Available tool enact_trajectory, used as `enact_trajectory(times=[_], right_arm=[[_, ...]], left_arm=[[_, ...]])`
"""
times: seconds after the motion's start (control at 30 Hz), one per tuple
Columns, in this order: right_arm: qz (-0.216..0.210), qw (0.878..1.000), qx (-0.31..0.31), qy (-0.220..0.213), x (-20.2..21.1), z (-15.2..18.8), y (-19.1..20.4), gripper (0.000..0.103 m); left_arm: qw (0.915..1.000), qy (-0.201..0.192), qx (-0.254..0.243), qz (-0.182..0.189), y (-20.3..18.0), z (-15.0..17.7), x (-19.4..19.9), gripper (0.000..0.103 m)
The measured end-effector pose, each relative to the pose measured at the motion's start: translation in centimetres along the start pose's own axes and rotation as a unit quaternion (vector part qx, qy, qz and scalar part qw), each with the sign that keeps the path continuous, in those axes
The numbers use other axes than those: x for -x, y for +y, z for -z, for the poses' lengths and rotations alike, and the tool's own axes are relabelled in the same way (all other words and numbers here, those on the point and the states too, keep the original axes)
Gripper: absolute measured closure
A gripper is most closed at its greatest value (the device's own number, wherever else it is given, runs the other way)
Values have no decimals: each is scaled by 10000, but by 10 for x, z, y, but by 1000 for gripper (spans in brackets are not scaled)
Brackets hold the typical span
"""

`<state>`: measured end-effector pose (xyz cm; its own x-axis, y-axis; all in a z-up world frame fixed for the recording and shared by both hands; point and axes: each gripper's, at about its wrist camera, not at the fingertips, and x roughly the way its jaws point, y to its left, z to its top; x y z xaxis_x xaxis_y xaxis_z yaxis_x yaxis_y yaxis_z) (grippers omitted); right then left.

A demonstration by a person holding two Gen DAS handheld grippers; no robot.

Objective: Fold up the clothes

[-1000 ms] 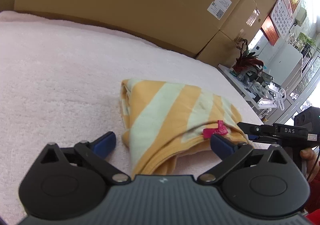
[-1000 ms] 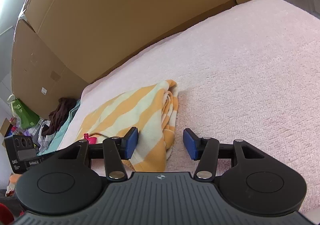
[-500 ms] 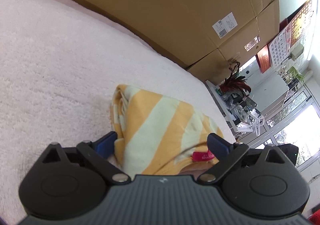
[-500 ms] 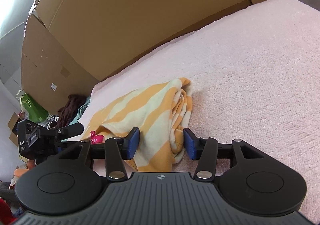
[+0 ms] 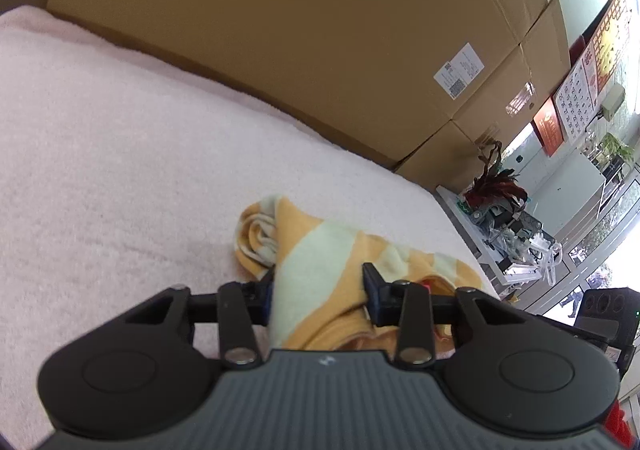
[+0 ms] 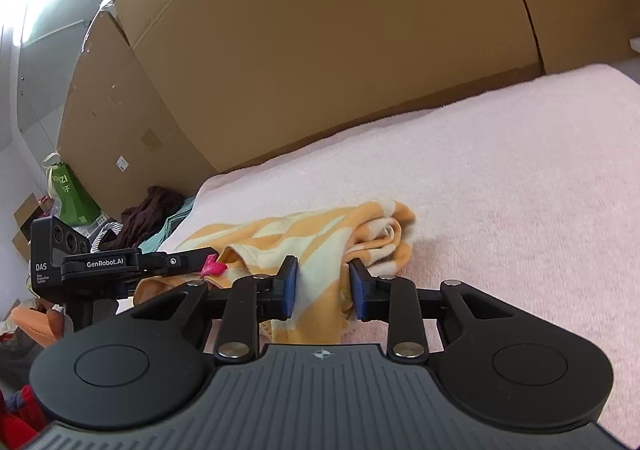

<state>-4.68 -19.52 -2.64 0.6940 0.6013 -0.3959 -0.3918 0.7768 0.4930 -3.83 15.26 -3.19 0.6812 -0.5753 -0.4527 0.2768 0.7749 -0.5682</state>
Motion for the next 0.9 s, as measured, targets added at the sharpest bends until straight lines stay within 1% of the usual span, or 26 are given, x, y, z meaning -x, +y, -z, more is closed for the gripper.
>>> enact_trajectory(times=[0.07, 0.17, 0.3, 0.43, 0.5, 0.57, 0.63, 0.7, 0.73, 0.8, 0.83, 0.87, 0.9], right_arm=[[-118, 9998, 147, -85, -10, -14, 6, 75], [-227, 9988, 396, -158, -35, -32, 18, 76], [-487, 9972, 514, -259, -76, -60, 35, 76], [-718, 9927, 838, -478, -129, -89, 64, 76], [-731, 9905, 1042, -529, -158, -98, 79, 76], [-667, 9891, 1197, -529, -185, -101, 88, 76], [-554, 9887, 1309, -482, -207, -99, 93, 76], [-441, 9879, 1419, -436, -229, -97, 97, 76], [-385, 9875, 1475, -412, -240, -96, 99, 76], [-270, 9876, 1538, -164, -255, -89, 98, 76], [-207, 9879, 1540, 9, -260, -85, 95, 76], [-159, 9880, 1530, 115, -258, -82, 92, 75], [-129, 9881, 1527, 151, -253, -80, 88, 73]], left_arm=[[9998, -119, -105, -116, 2, -13, 2, 66], [9981, -419, -263, -376, 6, -34, 12, 67], [9928, -879, -366, -730, 25, -68, 28, 67], [9845, -1275, -383, -1141, 56, -107, 36, 67], [9798, -1424, -392, -1350, 75, -126, 35, 67], [9775, -1500, -319, -1452, 99, -142, 30, 67], [9749, -1556, -208, -1577, 124, -152, 24, 67], [9748, -1466, -77, -1680, 149, -157, 14, 67], [9762, -1327, 19, -1715, 159, -157, 8, 67], [9786, -1025, 143, -1778, 174, -154, -1, 67], [9786, -945, 50, -1829, 177, -149, -3, 64], [9780, -919, -70, -1873, 176, -144, 1, 58], [9771, -904, -191, -1914, 175, -138, 5, 56]])
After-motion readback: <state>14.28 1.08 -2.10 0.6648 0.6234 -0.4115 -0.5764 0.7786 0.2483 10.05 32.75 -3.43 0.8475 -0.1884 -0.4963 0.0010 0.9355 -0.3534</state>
